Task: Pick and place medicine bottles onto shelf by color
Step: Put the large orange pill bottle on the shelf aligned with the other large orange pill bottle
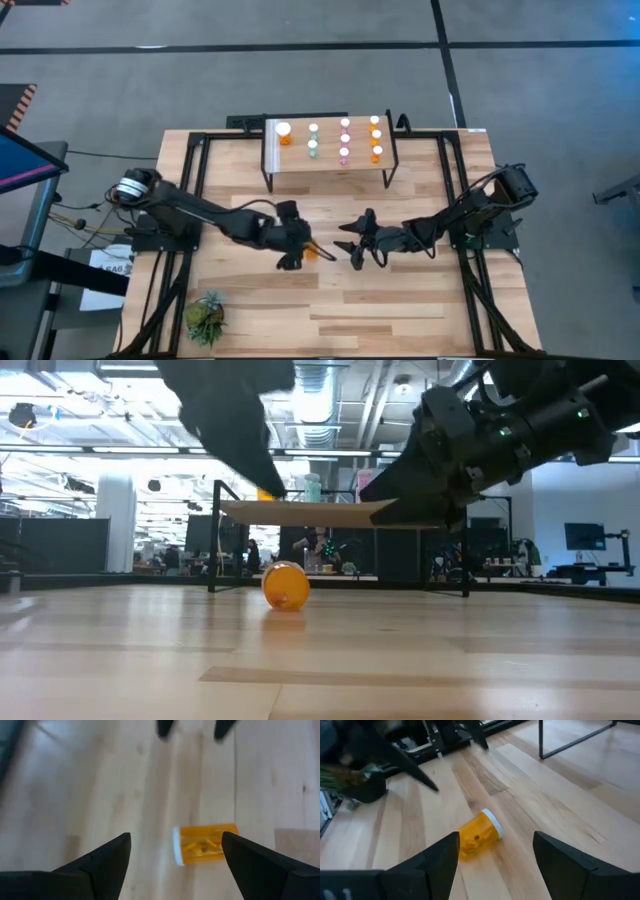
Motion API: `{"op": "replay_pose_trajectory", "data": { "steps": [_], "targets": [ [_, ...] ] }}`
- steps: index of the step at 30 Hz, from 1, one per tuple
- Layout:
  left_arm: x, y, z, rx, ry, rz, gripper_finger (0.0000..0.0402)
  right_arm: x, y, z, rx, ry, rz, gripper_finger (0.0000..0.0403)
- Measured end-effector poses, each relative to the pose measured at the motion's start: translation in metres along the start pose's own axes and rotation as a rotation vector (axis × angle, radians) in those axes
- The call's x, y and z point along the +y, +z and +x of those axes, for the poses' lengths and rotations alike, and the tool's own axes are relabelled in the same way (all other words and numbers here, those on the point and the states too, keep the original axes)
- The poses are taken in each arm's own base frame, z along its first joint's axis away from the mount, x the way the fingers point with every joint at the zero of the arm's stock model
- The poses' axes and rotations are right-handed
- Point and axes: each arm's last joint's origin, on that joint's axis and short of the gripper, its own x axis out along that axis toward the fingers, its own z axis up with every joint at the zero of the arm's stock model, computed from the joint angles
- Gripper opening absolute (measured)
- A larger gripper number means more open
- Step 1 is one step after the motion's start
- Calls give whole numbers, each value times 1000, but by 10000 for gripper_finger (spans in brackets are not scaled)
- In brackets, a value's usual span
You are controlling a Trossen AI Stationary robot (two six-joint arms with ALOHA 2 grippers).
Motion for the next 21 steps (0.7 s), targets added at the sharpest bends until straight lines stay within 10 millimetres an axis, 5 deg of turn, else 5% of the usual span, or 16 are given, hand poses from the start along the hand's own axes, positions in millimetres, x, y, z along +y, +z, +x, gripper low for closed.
{"op": "replay_pose_trajectory", "data": {
  "steps": [6, 15, 21],
  "targets": [
    [0, -15, -29, -193, -21, -62, 300, 15, 11, 3, -14, 30, -14, 276],
    [0, -71, -10, -351, -120, -219, 300, 18, 10, 16, 42, -13, -16, 276],
    [2, -83, -5, -331, -64, -260, 300, 25, -2, 49, 99, -18, -47, 276]
  ]
}}
